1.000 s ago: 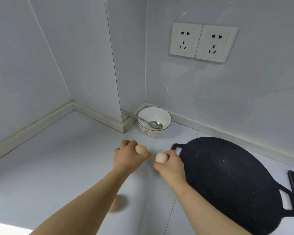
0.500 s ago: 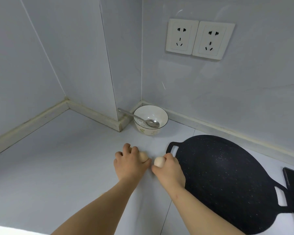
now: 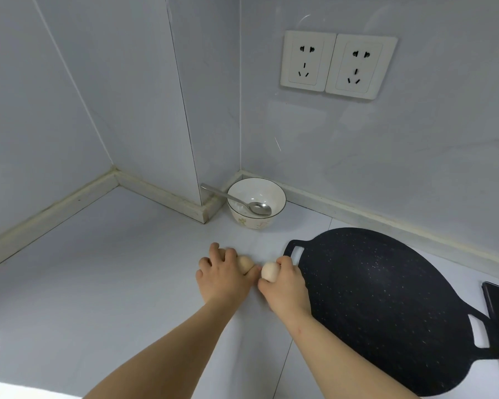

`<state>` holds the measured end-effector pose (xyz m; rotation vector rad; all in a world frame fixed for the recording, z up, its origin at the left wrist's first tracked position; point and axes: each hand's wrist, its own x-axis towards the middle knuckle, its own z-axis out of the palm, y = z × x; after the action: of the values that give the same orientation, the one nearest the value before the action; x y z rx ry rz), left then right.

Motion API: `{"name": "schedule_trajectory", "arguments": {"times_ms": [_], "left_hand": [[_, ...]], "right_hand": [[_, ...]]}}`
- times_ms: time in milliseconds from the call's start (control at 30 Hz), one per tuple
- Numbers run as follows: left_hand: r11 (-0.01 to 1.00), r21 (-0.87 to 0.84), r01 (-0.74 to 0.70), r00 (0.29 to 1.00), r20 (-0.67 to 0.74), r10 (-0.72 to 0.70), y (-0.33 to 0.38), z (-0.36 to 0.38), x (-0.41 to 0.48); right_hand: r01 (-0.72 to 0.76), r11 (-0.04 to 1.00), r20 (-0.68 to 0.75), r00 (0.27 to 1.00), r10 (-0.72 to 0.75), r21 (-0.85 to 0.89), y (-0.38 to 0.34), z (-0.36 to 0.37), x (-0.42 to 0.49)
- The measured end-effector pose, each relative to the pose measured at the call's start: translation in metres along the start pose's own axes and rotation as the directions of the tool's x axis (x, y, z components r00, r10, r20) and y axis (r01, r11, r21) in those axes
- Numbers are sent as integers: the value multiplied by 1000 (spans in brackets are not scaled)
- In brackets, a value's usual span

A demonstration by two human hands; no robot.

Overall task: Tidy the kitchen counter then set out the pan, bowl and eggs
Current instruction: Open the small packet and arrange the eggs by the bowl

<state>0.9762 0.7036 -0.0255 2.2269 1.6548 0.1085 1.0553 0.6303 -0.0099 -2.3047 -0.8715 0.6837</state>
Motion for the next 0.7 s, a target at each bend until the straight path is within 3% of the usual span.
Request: {"name": "schedule_trajectory", "arguments": {"times_ms": [233,367,500,700], "left_hand": [[995,-84,-49,979,193,64,-10,-14,5],[988,-108,-113,938,315,141,-27,-15,23],[973,-127,-194,932,287,223,-31,-15,27],[982,-153,-108,975,178,135,-26,-12,12]], "right_hand": [[39,987,73,996,-51,156,5,1,-3],[68,996,95,993,-74,64,7,-4,-6],[75,987,77,995,-64,-142,3,-10,-6],[75,992,62,996,-68,-106,-1,-4,0]]}}
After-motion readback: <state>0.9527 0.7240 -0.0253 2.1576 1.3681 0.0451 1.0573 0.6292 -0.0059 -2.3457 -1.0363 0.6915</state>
